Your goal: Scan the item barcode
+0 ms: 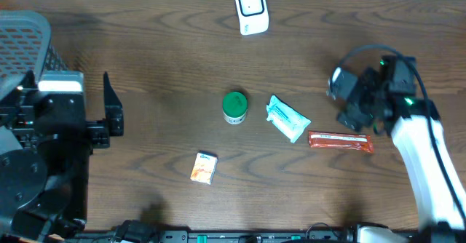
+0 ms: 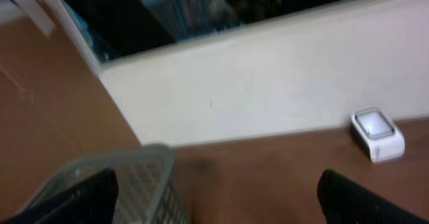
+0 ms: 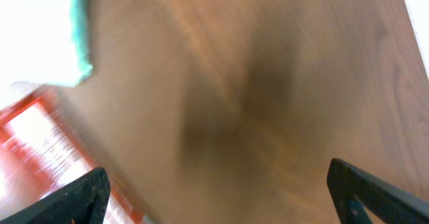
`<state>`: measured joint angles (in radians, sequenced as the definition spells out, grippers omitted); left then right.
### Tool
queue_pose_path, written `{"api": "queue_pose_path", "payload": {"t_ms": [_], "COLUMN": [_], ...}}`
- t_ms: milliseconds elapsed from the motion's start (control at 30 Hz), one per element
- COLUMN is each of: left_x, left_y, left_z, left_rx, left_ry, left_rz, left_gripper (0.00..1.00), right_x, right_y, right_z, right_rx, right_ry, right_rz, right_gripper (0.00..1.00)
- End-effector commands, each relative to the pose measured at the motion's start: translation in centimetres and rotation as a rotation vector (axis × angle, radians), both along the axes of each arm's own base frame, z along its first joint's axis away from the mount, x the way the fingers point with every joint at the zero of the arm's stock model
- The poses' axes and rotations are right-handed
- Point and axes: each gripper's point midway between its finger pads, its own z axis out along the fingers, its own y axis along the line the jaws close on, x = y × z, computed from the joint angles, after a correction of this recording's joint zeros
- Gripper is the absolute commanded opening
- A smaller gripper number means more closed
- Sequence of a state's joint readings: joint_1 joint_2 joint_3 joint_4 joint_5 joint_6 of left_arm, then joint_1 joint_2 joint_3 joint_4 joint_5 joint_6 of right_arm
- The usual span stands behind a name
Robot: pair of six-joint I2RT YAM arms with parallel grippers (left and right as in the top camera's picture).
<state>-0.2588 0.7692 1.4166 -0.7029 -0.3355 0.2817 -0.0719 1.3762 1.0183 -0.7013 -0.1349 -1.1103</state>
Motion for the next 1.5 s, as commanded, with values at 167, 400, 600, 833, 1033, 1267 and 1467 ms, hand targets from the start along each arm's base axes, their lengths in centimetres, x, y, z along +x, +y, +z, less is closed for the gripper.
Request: {"api": "queue_pose_path", "payload": {"t_ms": [167,400,600,833,1033,1267,1467], "left_x": [-0.2,-0.2,-0.1,-0.2,-0.4,-0.4,-0.4], "left_y": [-0.1,-0.1,-0.1,-0.1,0.0,0.0,0.0], "left_z": [-1.9,-2.0,-2.1,-2.4,-3.3,-3.3,-3.3], "left_rx": [0.006,0.007,0.007,0.011,0.021,0.021,0.021], "left_ry": [0.078,0.080,0.085,0.101,0.137,0.137,0.137], "left_rz": [-0.006,-0.006,-0.006,-0.006,-0.006,-0.006,-0.006], "left_gripper": [0.95,0.95,0.95,0.95,0.95,0.95,0.95], "right_x": [-6.5,-9.0,-10.4,-9.1,-7.3,-7.6,-8.5], "right_y": [-0.5,-0.6,-0.6,-2.3,-4.7,-4.7,-4.4], "right_z": [0.0,-3.0,-7.0,-8.8,-10.7,-12.0,-13.1], "right_rx": [-0.009,0.056,0.044,-0.007,-0.024,-0.010,-0.004], "right_ry": [0.152,0.243,0.306,0.291,0.270,0.304,0.318], "right_rz": [0.162,0.195,0.224,0.188,0.120,0.120,0.120], "right_gripper": [0.92,0.93,0.89,0.86,0.88,0.77,0.73]}}
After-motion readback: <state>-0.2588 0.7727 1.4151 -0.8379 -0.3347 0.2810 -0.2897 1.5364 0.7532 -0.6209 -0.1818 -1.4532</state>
